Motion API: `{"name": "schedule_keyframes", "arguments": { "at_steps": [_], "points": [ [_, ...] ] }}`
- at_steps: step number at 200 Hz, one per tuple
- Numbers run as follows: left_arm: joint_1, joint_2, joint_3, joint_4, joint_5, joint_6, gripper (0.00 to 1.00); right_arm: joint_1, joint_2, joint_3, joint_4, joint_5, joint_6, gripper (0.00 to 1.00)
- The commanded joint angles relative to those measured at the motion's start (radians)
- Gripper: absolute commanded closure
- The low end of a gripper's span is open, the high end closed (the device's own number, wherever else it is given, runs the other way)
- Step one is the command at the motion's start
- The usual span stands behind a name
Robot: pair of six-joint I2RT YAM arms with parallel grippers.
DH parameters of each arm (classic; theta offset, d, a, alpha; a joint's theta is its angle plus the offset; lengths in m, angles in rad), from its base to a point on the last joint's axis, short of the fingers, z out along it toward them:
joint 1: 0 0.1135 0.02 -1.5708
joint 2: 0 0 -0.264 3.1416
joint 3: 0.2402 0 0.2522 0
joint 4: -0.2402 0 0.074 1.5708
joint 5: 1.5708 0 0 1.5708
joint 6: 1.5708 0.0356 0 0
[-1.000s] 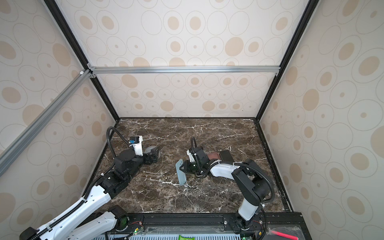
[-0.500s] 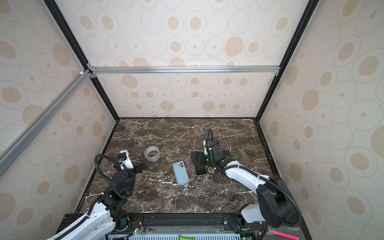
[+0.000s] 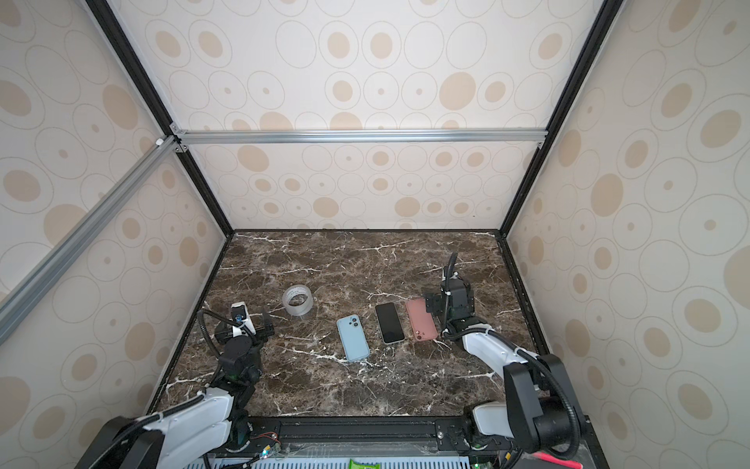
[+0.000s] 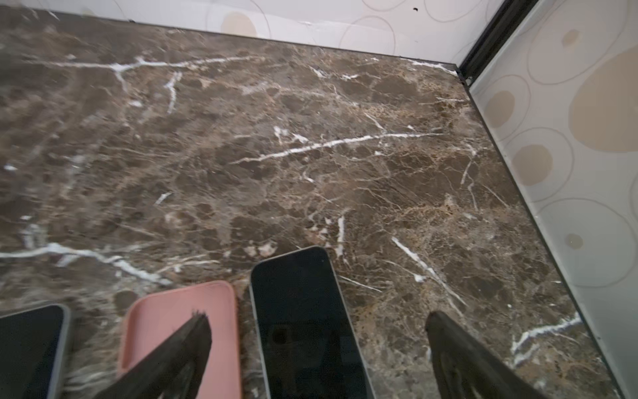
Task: Take the phone out of the phone case
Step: Reset both arms
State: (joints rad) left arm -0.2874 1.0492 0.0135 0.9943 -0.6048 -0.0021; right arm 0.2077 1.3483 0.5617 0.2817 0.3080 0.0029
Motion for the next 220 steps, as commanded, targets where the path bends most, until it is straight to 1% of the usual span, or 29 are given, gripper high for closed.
{"name": "schedule_keyframes", "arguments": {
  "at_steps": [1, 8, 18, 33, 55, 61, 70, 74, 82, 91, 98, 105, 109, 117, 133, 138, 220],
  "points": [
    [0.039, 0.162, 0.019, 0.312, 0.104, 0.045, 0.01, -0.051, 0.045, -0.072, 0.27, -0.019, -0.105, 0.0],
    [0.042, 0.205, 0.026, 0.356, 0.133, 0.061, 0.01, -0.084, 0.054, -0.088, 0.306, -0.064, -0.061, 0.01],
    [0.068, 0.257, 0.029, 0.427, 0.191, 0.065, 0.01, -0.133, 0.069, -0.136, 0.415, -0.131, -0.009, 0.0],
    [0.105, 0.336, 0.035, 0.526, 0.255, 0.074, 0.01, -0.18, 0.105, -0.195, 0.549, -0.166, 0.042, 0.0],
    [0.153, 0.475, 0.044, 0.653, 0.315, 0.052, 0.01, -0.19, 0.19, -0.249, 0.735, -0.207, 0.031, 0.0],
    [0.161, 0.526, 0.045, 0.699, 0.323, 0.045, 0.01, -0.189, 0.204, -0.245, 0.749, -0.217, 0.028, 0.0],
    [0.166, 0.59, 0.045, 0.78, 0.316, 0.053, 0.01, -0.19, 0.191, -0.22, 0.673, -0.218, 0.03, 0.0],
    [0.166, 0.582, 0.043, 0.757, 0.319, 0.048, 0.01, -0.191, 0.183, -0.203, 0.626, -0.216, 0.031, 0.0],
    [0.169, 0.535, 0.062, 0.637, 0.316, 0.026, 0.01, -0.192, 0.174, -0.169, 0.545, -0.203, 0.038, 0.0],
    [0.175, 0.538, 0.109, 0.572, 0.299, 0.02, 0.01, -0.189, 0.19, -0.161, 0.56, -0.216, 0.026, 0.0],
    [0.175, 0.552, 0.16, 0.491, 0.253, 0.013, 0.01, -0.186, 0.195, -0.164, 0.572, -0.212, 0.023, 0.0],
    [0.192, 0.53, 0.2, 0.376, 0.273, -0.017, 0.01, -0.186, 0.192, -0.164, 0.565, -0.213, 0.022, 0.0],
    [0.211, 0.525, 0.201, 0.372, 0.307, -0.033, 0.01, -0.185, 0.188, -0.163, 0.557, -0.213, 0.022, 0.0],
    [0.232, 0.539, 0.2, 0.398, 0.321, -0.041, 0.01, -0.183, 0.182, -0.161, 0.543, -0.212, 0.019, 0.0],
    [0.232, 0.531, 0.199, 0.384, 0.324, -0.044, 0.01, -0.179, 0.191, -0.144, 0.528, -0.257, -0.008, 0.0],
    [0.232, 0.535, 0.195, 0.403, 0.323, -0.042, 0.01, -0.177, 0.189, -0.144, 0.518, -0.254, -0.008, 0.0],
    [0.232, 0.531, 0.194, 0.397, 0.323, -0.042, 0.01, -0.169, 0.197, -0.128, 0.499, -0.244, -0.015, 0.0]
  ]
}}
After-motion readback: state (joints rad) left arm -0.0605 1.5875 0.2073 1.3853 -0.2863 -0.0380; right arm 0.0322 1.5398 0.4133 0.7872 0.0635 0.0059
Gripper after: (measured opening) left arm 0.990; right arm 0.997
